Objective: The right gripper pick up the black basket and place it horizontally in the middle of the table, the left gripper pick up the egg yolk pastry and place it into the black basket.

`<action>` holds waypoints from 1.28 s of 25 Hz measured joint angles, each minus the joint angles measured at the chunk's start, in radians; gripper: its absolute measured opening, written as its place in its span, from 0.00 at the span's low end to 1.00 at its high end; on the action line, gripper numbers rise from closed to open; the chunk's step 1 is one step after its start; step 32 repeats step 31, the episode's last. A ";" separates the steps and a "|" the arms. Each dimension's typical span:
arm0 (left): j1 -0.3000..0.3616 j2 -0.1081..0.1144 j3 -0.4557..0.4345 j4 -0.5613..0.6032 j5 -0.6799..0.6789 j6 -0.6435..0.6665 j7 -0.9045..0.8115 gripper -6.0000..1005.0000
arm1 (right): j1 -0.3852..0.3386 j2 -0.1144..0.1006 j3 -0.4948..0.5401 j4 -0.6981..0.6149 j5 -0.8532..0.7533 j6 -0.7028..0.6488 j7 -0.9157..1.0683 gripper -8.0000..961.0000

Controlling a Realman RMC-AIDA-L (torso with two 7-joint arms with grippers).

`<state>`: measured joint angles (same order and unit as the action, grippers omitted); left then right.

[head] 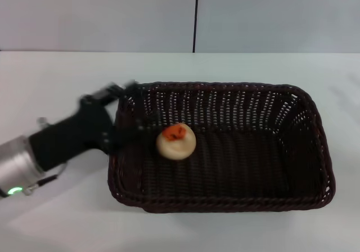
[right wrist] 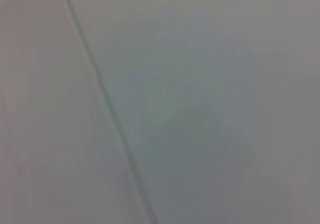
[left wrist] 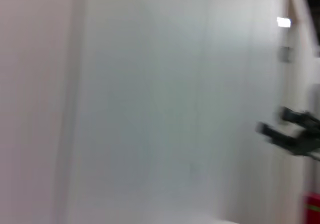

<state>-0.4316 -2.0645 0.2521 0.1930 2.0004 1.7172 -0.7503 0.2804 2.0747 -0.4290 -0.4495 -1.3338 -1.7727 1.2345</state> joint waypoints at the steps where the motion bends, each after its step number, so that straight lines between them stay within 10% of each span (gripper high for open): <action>1: 0.000 0.000 0.000 0.000 0.000 0.000 0.000 0.61 | 0.002 0.000 0.008 0.014 0.012 0.014 -0.031 0.79; 13: 0.289 -0.003 -0.496 -0.175 -0.114 -0.015 0.244 0.82 | 0.064 0.000 0.146 0.244 0.292 0.197 -0.438 0.79; 32: 0.341 -0.003 -0.516 -0.342 -0.112 -0.130 0.439 0.82 | 0.054 0.001 0.140 0.271 0.320 0.191 -0.538 0.79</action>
